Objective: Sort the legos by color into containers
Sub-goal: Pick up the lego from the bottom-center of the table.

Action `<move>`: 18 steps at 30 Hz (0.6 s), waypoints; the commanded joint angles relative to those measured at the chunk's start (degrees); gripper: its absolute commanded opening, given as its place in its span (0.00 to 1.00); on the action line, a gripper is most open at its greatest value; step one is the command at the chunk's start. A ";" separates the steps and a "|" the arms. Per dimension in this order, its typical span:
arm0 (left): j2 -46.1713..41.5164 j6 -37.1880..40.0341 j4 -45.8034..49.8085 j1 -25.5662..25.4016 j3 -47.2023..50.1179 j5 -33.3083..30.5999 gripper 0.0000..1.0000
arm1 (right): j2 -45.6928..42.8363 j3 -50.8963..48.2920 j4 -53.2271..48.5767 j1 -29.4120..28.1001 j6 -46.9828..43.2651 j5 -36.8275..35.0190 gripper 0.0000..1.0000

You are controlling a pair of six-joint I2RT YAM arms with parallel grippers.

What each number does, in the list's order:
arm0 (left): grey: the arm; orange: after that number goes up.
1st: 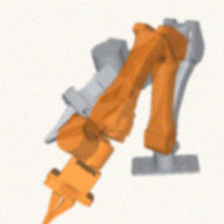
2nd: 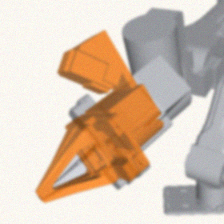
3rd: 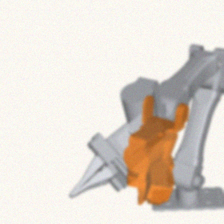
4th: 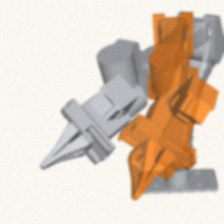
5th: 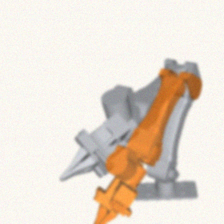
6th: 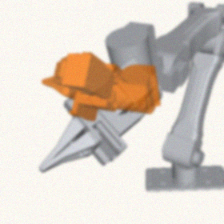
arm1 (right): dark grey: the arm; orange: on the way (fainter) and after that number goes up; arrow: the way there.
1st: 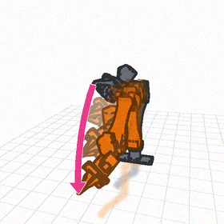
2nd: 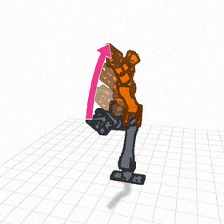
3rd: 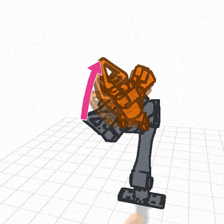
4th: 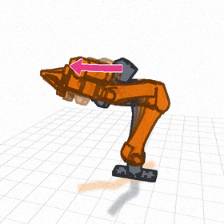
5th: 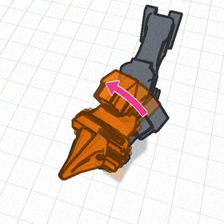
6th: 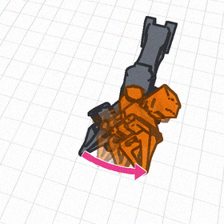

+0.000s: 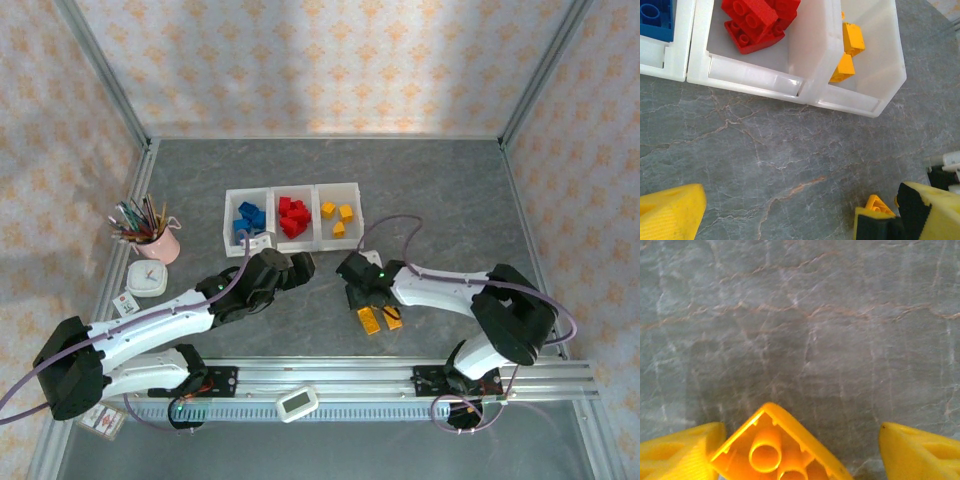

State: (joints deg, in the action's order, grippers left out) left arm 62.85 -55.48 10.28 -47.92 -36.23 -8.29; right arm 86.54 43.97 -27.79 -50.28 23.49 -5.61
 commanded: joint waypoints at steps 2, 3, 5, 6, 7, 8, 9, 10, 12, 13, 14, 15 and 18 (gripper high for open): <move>-1.48 -0.33 1.77 -0.16 0.28 -2.43 0.99 | 0.38 1.14 3.09 2.28 -1.69 0.19 0.71; -1.51 -0.34 1.87 -0.20 0.20 -2.43 0.99 | 0.51 1.04 3.48 2.55 -1.93 0.65 0.67; -1.60 -0.35 2.02 -0.16 0.02 -2.52 0.99 | 0.92 1.03 3.79 2.71 -2.57 0.88 0.60; -1.60 -0.39 2.02 -0.19 0.09 -2.63 0.99 | 1.15 1.03 3.88 2.74 -2.78 0.82 0.58; -1.67 -0.37 2.02 -0.17 0.11 -2.77 0.99 | 1.28 1.02 3.93 2.80 -2.90 0.62 0.55; -1.74 -0.38 1.88 -0.21 0.13 -2.78 0.99 | 1.36 1.01 3.99 2.92 -3.07 0.45 0.53; -1.62 -0.25 1.72 -0.19 0.02 -2.71 0.99 | 1.43 1.03 4.14 3.05 -3.13 0.27 0.50; -1.64 -0.24 1.65 -0.17 -0.05 -2.78 0.99 | 1.44 1.03 4.23 3.17 -3.17 0.25 0.47; -1.58 -0.09 1.60 -0.20 -0.24 -2.71 0.99 | 1.25 0.95 4.73 3.34 -3.34 0.20 0.42; -1.48 0.00 1.64 -0.16 -0.30 -2.78 0.99 | 1.10 0.97 4.92 3.43 -3.40 0.16 0.39; -1.44 0.04 1.60 -0.16 -0.39 -2.86 0.99 | 0.96 1.10 5.03 3.52 -3.49 0.07 0.37; -1.45 0.31 1.55 -0.15 -0.55 -2.93 0.99 | 0.76 1.36 5.02 3.63 -3.69 -0.09 0.35; -1.43 1.63 1.31 0.08 -1.40 -3.73 0.99 | -0.25 3.32 4.50 3.70 -4.27 -0.59 0.33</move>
State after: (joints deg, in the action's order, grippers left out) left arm 62.22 -55.33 10.31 -47.90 -36.27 -9.54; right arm 87.59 44.42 -23.53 -46.85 19.92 -4.54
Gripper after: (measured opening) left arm 0.992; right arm 0.335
